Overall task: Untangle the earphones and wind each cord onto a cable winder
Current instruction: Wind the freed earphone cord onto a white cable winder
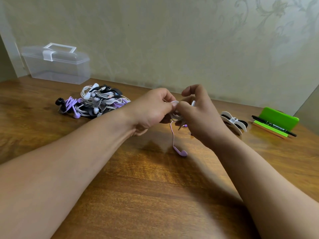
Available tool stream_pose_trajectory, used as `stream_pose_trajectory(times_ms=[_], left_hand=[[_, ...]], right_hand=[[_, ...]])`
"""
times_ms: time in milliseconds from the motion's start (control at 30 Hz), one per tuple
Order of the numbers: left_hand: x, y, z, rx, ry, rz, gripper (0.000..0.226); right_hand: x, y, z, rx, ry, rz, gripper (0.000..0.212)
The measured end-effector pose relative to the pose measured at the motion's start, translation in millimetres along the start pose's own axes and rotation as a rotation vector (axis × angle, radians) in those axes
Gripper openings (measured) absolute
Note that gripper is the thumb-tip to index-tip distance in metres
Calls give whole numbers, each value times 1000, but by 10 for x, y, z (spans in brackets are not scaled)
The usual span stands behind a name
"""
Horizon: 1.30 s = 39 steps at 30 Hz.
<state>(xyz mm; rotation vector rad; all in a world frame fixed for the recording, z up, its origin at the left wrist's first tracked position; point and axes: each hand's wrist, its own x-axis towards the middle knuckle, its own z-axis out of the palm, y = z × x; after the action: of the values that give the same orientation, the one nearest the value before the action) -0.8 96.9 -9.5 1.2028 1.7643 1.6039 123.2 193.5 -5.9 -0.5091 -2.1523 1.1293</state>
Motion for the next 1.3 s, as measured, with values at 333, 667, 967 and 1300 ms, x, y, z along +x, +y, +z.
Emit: stream_pose_trajectory(times_ms=[333,667,967,1300], left_hand=[[4,-32,-6,391,112,143,9],[-92,27,108,495,169,293,9],[-107,9,144,269,94,123,29],[-146,78,200,-25,-31,-105,27]], right_hand=[[5,46,-6,-117,-1,-52,27],[37,70,39,-280,112,-125,21],[-13,4,58,-537,78,-219,75],[55,-28,7,-422,-70,-73,58]])
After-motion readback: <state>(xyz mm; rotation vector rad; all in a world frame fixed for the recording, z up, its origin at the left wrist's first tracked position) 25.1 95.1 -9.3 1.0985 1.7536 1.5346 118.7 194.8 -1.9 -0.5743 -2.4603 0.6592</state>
